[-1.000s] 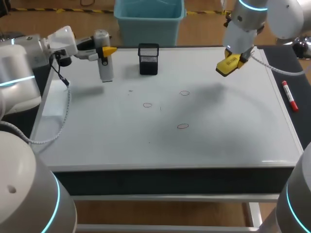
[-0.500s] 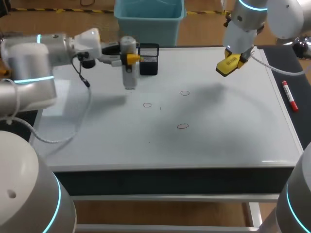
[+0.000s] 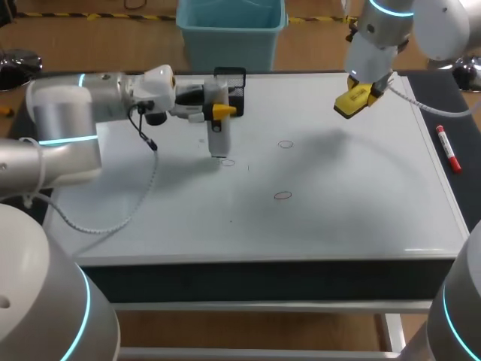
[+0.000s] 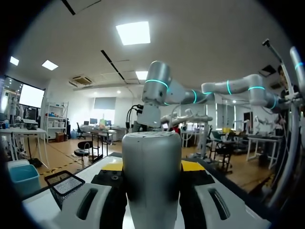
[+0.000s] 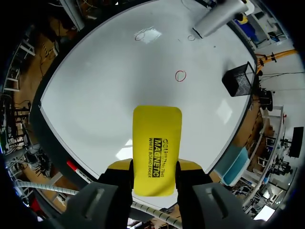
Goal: Pick up the inspection probe, press it on each red-marked spot on the whiteboard one by one, put down the probe, pick up the eraser, and wipe off all the red marks.
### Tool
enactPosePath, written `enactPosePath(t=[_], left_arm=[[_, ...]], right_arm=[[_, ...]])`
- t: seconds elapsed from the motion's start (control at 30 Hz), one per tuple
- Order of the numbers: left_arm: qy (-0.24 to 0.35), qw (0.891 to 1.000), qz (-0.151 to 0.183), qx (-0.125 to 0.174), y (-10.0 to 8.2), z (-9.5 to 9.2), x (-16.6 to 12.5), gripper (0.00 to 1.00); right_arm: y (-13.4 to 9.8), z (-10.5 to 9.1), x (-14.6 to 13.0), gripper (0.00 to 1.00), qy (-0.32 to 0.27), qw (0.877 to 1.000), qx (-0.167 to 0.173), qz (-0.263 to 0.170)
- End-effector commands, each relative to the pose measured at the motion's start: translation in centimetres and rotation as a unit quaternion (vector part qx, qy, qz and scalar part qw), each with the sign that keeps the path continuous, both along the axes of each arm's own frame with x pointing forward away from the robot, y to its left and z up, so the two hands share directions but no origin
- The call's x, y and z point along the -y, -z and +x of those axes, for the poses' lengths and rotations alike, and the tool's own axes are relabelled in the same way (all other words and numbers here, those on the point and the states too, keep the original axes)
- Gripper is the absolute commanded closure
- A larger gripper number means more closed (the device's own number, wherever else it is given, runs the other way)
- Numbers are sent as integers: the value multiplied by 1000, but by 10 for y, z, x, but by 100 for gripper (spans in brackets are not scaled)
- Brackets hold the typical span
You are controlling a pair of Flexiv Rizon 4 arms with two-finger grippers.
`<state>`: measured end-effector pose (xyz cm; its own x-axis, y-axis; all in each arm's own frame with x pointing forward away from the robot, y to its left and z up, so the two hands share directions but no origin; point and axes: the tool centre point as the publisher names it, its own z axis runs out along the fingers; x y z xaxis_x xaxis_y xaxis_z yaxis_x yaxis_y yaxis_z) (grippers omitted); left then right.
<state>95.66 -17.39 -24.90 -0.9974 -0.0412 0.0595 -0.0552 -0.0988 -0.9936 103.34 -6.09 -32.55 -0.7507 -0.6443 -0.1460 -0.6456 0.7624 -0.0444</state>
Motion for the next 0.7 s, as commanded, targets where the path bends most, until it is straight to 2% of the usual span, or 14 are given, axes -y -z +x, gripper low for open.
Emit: enactPosePath(t=[0.03, 0.27, 0.7], left_arm=[[4, 1000, -6, -7, 10, 1, 3, 100], [13, 1000, -16, -17, 17, -4, 10, 100], [17, 999, -20, -20, 23, -3, 19, 100]], right_arm=[[-1, 1, 0, 100, -1, 1000, -2, -2], [-1, 1, 0, 100, -1, 1000, -2, -2], [-1, 1, 0, 100, -1, 1000, -2, -2]])
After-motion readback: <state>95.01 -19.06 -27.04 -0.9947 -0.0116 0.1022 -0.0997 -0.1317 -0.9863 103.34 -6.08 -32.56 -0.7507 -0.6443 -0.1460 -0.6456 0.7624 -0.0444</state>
